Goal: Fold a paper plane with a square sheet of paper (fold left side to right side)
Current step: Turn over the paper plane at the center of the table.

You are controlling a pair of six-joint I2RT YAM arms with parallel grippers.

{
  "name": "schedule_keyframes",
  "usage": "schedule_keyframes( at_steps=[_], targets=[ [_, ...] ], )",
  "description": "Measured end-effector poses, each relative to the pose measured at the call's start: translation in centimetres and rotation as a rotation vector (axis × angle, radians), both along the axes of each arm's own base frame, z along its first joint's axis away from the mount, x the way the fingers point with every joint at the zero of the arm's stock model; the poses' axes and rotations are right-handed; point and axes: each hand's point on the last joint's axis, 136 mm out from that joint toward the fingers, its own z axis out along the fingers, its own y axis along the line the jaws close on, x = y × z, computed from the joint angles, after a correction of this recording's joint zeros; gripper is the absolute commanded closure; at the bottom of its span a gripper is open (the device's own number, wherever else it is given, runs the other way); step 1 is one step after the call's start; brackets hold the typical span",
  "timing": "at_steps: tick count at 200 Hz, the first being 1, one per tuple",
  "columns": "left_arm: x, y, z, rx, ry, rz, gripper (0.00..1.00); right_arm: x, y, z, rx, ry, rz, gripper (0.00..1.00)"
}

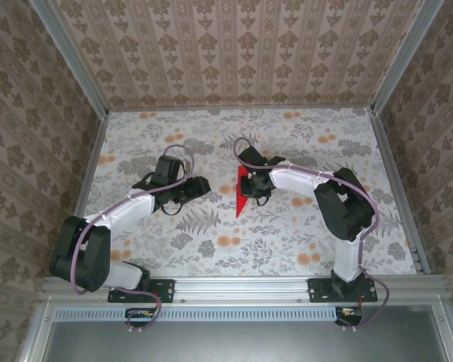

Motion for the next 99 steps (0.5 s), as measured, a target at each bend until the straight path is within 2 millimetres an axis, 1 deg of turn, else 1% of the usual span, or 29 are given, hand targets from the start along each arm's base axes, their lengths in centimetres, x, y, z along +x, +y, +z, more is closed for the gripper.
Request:
schedule_keyframes(
  at_steps=[8, 22, 35, 57, 73, 80, 87, 99],
  targets=[
    [0.0, 0.0, 0.0, 0.000, 0.001, 0.000, 0.41, -0.1, 0.2, 0.5, 0.014, -0.005, 0.010, 1.00],
    [-0.1, 0.1, 0.0, 0.002, 0.003, 0.000, 0.41, 0.0, 0.8, 2.1, 0.059, -0.025, 0.020, 1.00],
    [-0.2, 0.1, 0.1, 0.002, 0.003, 0.001, 0.41, 0.0, 1.5, 4.1, 0.113, -0.055, 0.035, 1.00],
    [-0.2, 0.2, 0.6, -0.003, -0.008, 0.003, 0.40, -0.3, 2.6, 8.1, 0.223, -0.114, 0.067, 1.00],
    [-0.1, 0.5, 1.1, -0.005, -0.021, 0.011, 0.39, -0.7, 3.5, 10.3, 0.306, -0.146, 0.095, 1.00],
    [0.0, 0.6, 1.3, -0.008, -0.026, 0.016, 0.39, -0.9, 3.8, 11.0, 0.345, -0.156, 0.107, 1.00],
    [0.0, 0.7, 1.4, -0.007, -0.031, 0.019, 0.39, -1.2, 4.0, 11.2, 0.374, -0.159, 0.116, 1.00],
    [0.1, 0.8, 1.7, -0.009, -0.036, 0.024, 0.39, -1.7, 4.2, 10.5, 0.411, -0.141, 0.121, 1.00]
  ],
)
